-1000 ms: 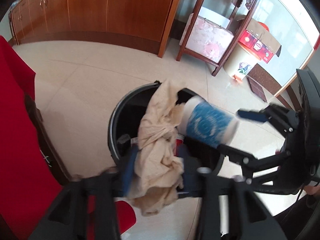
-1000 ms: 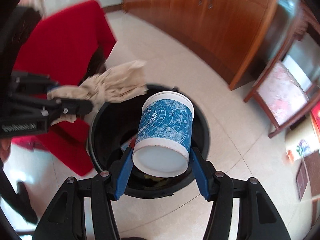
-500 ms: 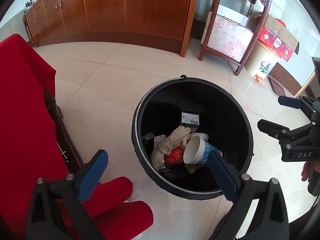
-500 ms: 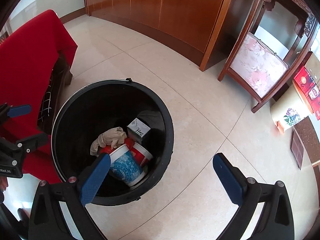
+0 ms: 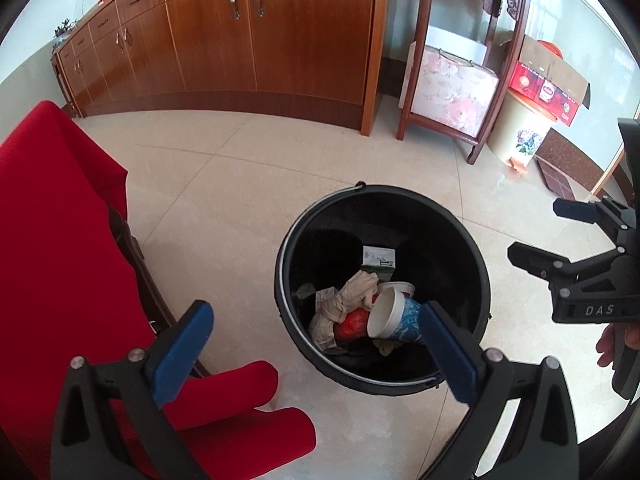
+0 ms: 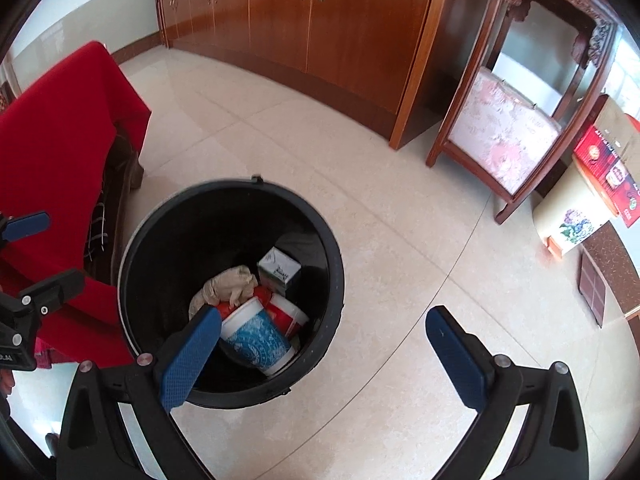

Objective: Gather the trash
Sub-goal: 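Return both tools from the bin to the table toward the mask and tissue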

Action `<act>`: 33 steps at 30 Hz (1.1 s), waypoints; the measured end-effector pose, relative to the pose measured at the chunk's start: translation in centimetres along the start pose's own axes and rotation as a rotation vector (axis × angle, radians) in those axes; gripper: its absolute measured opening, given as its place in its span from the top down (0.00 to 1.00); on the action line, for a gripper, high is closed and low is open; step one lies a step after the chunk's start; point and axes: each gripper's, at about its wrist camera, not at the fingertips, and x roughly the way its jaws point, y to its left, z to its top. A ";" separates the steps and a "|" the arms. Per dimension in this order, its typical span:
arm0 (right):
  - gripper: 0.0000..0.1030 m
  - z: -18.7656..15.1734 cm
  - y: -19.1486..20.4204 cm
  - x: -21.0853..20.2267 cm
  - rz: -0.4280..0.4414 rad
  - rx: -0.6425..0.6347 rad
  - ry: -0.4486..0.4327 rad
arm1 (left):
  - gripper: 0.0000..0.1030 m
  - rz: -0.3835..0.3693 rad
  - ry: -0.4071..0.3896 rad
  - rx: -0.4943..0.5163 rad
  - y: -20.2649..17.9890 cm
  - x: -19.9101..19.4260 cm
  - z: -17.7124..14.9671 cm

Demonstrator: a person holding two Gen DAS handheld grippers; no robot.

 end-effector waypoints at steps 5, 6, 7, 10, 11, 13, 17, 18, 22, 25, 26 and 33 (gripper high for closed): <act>0.00 0.1 0.0 -1.5 -0.008 0.011 -0.030 | 0.00 0.017 -0.017 0.000 0.1 -1.4 0.3; 0.00 0.0 -0.1 -1.7 -0.010 0.015 -0.033 | 0.00 0.020 -0.018 0.003 0.1 -1.8 0.3; 0.00 -0.1 -0.1 -2.0 -0.016 0.021 -0.036 | 0.00 0.021 -0.019 0.006 0.0 -2.2 0.2; 0.00 -0.4 -0.2 -2.8 -0.014 0.035 -0.046 | 0.00 0.027 -0.051 0.015 -0.1 -4.1 0.2; 0.00 -0.4 -0.1 -3.1 -0.015 0.035 -0.052 | 0.00 0.026 -0.053 0.012 -0.1 -4.4 0.2; 0.00 -0.5 0.2 -3.6 -0.012 0.033 -0.060 | 0.00 0.028 -0.063 0.006 0.0 -5.2 0.2; 0.00 -0.9 1.0 -5.1 -0.011 0.042 -0.088 | 0.00 0.036 -0.082 0.001 0.2 -6.8 0.0; 0.00 -0.9 1.2 -5.9 -0.006 0.053 -0.102 | 0.00 0.036 -0.092 -0.003 0.4 -7.4 -0.1; 0.00 -1.2 1.9 -8.8 -0.021 0.063 -0.180 | 0.00 0.040 -0.128 -0.022 1.1 -10.0 -0.8; 0.00 -1.5 2.4 -11.1 -0.015 0.070 -0.231 | 0.00 0.051 -0.159 -0.041 2.1 -12.0 -1.6; 0.00 -1.6 2.6 -11.6 -0.010 0.071 -0.244 | 0.00 0.056 -0.166 -0.045 2.4 -12.5 -1.8; 0.00 -1.4 6.0 -15.0 0.048 0.043 -0.307 | 0.00 0.099 -0.211 -0.116 5.8 -15.7 -3.2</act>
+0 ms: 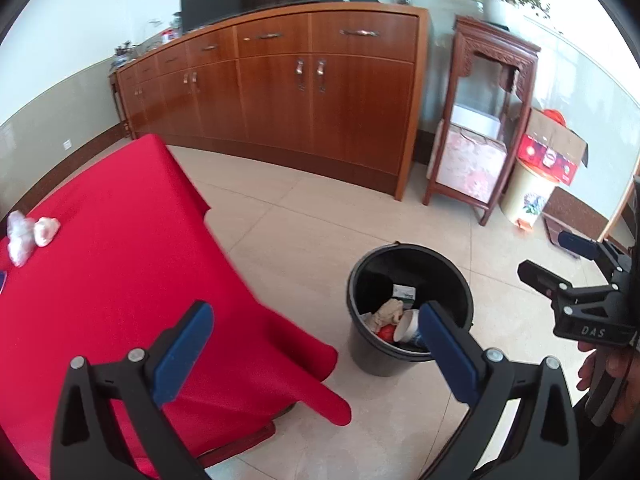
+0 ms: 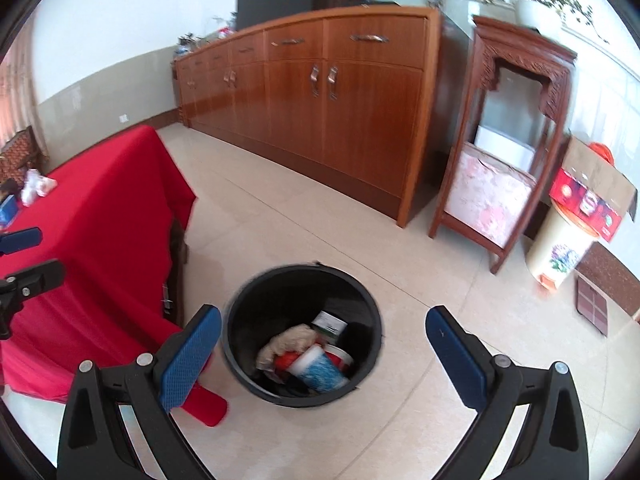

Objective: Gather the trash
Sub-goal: 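Return both tools from the bin to the table toward the mask and tissue, then grasp the light blue face mask with the left tool while the right grasps the white tissue ball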

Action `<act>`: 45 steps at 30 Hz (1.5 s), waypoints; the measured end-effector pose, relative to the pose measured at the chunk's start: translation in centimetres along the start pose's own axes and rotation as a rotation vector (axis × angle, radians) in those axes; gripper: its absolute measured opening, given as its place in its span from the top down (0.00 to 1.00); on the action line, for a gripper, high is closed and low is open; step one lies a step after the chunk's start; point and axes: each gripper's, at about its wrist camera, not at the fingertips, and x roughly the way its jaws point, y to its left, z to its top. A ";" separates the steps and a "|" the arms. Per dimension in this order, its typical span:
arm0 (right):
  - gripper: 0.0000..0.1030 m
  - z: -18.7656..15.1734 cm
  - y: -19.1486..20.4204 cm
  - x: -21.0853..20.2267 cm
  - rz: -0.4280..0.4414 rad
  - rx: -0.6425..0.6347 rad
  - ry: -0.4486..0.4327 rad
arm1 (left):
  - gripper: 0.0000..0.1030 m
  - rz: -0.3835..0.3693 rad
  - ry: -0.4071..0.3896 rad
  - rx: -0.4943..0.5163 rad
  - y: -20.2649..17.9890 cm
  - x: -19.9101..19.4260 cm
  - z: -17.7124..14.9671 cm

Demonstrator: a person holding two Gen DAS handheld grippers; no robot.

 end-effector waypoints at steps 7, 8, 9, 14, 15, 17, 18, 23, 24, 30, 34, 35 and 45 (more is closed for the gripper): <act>0.00 3.2 7.2 -1.9 0.121 -0.097 -0.062 | 0.00 0.052 -0.030 -0.104 5.4 -2.6 -0.9; 0.00 3.5 8.2 -1.9 0.140 -0.107 -0.066 | 0.00 0.065 -0.034 -0.121 6.4 -3.0 -1.2; 0.00 3.9 9.3 -1.9 0.158 -0.118 -0.070 | 0.00 0.071 -0.037 -0.136 7.2 -3.4 -1.5; 0.00 5.2 15.2 -2.0 0.238 -0.193 -0.087 | 0.00 0.144 -0.070 -0.221 11.7 -5.7 -3.3; 0.00 5.3 16.4 -2.0 0.252 -0.209 -0.089 | 0.00 0.163 -0.079 -0.244 12.8 -6.3 -3.7; 0.00 5.3 18.3 -2.1 0.273 -0.239 -0.091 | 0.00 0.186 -0.085 -0.269 14.2 -7.0 -4.4; 0.00 5.3 19.3 -2.2 0.286 -0.250 -0.092 | 0.00 0.201 -0.086 -0.278 14.9 -7.3 -4.7; 0.00 5.6 22.8 -2.4 0.342 -0.270 -0.098 | 0.00 0.273 -0.108 -0.321 17.7 -8.9 -5.9; 0.00 5.8 23.4 -2.4 0.354 -0.267 -0.100 | 0.00 0.280 -0.113 -0.329 18.2 -9.1 -6.1; 0.00 6.7 27.5 -2.4 0.442 -0.269 -0.128 | 0.00 0.360 -0.144 -0.376 21.7 -11.5 -7.4; 0.00 7.5 31.2 -2.3 0.449 -0.333 -0.105 | 0.00 0.449 -0.145 -0.400 24.6 -12.9 -8.4; 0.00 7.8 32.1 -2.1 0.446 -0.341 -0.101 | 0.00 0.468 -0.141 -0.411 25.7 -13.2 -8.7; 0.00 10.1 42.3 1.2 0.489 -0.477 -0.026 | 0.01 0.593 -0.075 -0.493 35.6 -13.3 -10.1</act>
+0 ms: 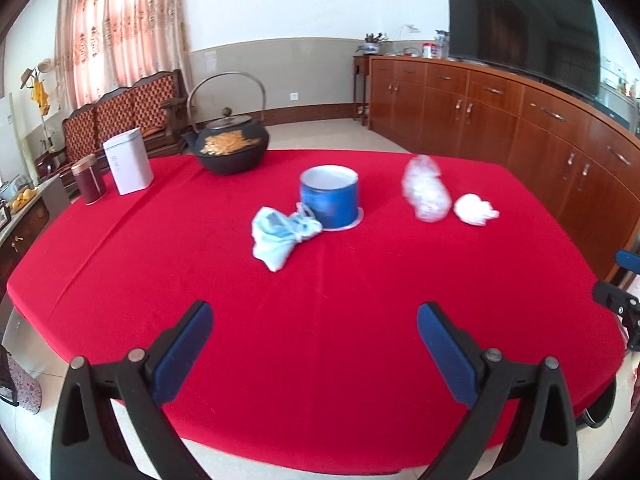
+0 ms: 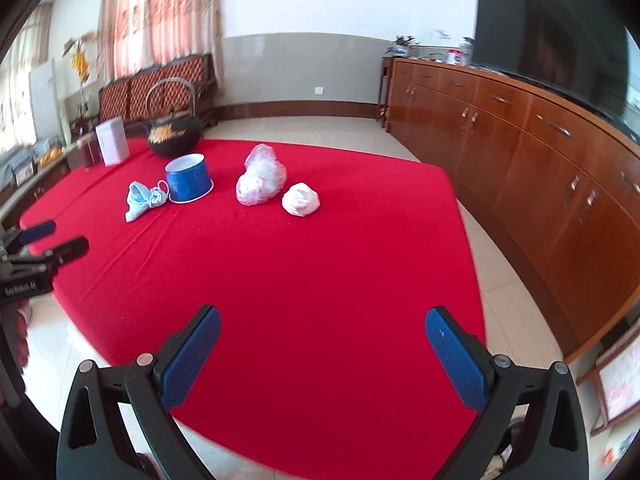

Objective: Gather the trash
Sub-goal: 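Grasp the light blue face mask with the left tool while the right grasps the white tissue ball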

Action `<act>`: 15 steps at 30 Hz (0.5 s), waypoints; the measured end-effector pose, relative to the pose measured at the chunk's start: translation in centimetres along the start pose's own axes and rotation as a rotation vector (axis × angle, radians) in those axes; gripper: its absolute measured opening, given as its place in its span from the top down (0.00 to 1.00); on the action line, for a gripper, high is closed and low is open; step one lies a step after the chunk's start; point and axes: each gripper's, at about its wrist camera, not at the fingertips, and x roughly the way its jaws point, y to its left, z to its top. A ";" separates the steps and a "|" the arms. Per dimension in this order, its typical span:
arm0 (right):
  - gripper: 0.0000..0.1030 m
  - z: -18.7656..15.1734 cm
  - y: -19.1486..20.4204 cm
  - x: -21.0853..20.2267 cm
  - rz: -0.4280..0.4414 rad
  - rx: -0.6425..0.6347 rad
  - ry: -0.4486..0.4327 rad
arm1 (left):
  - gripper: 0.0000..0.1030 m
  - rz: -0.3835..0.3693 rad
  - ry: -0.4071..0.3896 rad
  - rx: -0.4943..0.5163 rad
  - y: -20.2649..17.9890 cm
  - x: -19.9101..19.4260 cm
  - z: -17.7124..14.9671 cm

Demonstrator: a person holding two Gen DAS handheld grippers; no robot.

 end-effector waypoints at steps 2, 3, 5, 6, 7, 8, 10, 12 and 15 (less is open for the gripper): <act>0.00 1.2 0.7 1.5 0.000 -0.014 0.016 | 0.01 0.005 0.018 0.003 0.7 1.3 0.5; 0.00 1.8 1.0 2.4 0.007 -0.015 0.022 | 0.01 0.005 0.026 0.006 0.9 1.9 0.8; 0.00 2.9 1.2 3.9 0.016 -0.013 0.035 | 0.03 0.008 0.047 0.016 1.2 3.4 1.4; 0.00 3.4 1.4 4.8 0.016 -0.016 0.044 | 0.05 0.002 0.057 0.014 1.5 4.3 1.8; 0.00 3.9 1.6 5.5 0.017 -0.017 0.048 | 0.07 -0.004 0.062 0.013 1.8 4.9 2.1; 0.01 4.5 1.7 6.4 0.018 -0.019 0.052 | 0.08 -0.010 0.065 0.013 2.1 5.6 2.5; 0.07 5.6 1.9 8.2 0.023 -0.026 0.072 | 0.11 -0.011 0.076 0.009 2.7 7.2 3.5; 0.11 6.5 2.2 10.1 0.026 -0.030 0.096 | 0.11 -0.021 0.103 0.009 3.2 8.8 4.0; 0.13 7.7 1.9 13.2 0.037 -0.016 0.137 | 0.15 -0.033 0.154 0.025 3.5 11.3 4.6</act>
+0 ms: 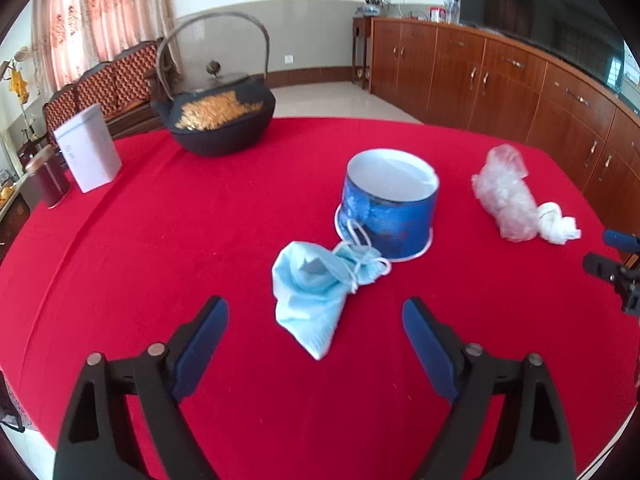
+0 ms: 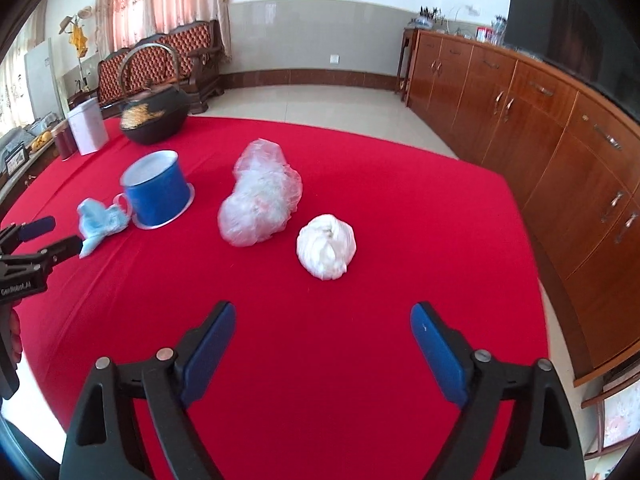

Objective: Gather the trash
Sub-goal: 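Grasp the light blue face mask with the left tool while the right grasps the white tissue ball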

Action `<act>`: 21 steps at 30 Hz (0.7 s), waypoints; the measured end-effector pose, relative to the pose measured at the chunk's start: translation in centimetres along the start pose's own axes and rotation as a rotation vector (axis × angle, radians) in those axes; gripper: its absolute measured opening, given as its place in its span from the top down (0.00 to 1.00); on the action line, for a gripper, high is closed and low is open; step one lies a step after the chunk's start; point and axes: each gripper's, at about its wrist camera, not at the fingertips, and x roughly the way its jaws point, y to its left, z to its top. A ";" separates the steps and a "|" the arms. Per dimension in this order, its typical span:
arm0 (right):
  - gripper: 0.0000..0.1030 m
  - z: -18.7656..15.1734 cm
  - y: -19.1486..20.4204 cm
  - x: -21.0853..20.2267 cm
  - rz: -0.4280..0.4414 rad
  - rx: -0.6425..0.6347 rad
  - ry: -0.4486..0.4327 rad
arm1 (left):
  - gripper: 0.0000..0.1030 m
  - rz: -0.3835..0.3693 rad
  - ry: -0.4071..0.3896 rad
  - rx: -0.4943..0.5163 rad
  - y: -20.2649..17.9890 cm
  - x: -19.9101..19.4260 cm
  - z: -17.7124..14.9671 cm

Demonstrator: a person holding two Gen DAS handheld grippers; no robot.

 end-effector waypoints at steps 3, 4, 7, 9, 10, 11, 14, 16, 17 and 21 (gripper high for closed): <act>0.19 1.1 -0.4 2.5 0.010 0.015 0.036 | 0.19 -0.012 0.034 0.009 0.2 1.6 0.6; 0.21 1.4 -0.5 3.1 0.013 0.019 0.045 | 0.19 -0.023 0.049 0.008 0.3 2.1 0.7; 0.27 2.0 -0.6 5.1 0.026 0.024 0.073 | 0.23 -0.039 0.069 0.007 0.4 2.9 0.8; 0.33 2.3 -0.7 5.9 0.031 0.026 0.086 | 0.27 -0.050 0.087 0.006 0.4 3.2 0.7; 0.37 2.4 -0.8 6.3 0.035 0.029 0.093 | 0.33 -0.055 0.079 0.005 0.4 3.0 0.8; 0.42 2.4 -0.8 6.4 0.031 0.026 0.090 | 0.36 -0.061 0.078 0.005 0.4 2.9 0.8; 0.64 2.7 -0.6 6.3 0.043 0.017 0.082 | 0.57 -0.069 0.067 0.009 0.2 2.4 0.6; 0.65 2.7 -0.6 6.2 0.050 0.020 0.084 | 0.68 -0.087 0.065 -0.002 0.3 2.1 0.5; 0.65 2.7 -0.6 6.1 0.046 0.016 0.080 | 0.73 -0.096 0.062 -0.008 0.4 1.9 0.4; 0.65 1.7 -0.4 4.4 0.041 0.007 0.052 | 0.76 -0.114 0.043 -0.018 0.3 0.5 -0.3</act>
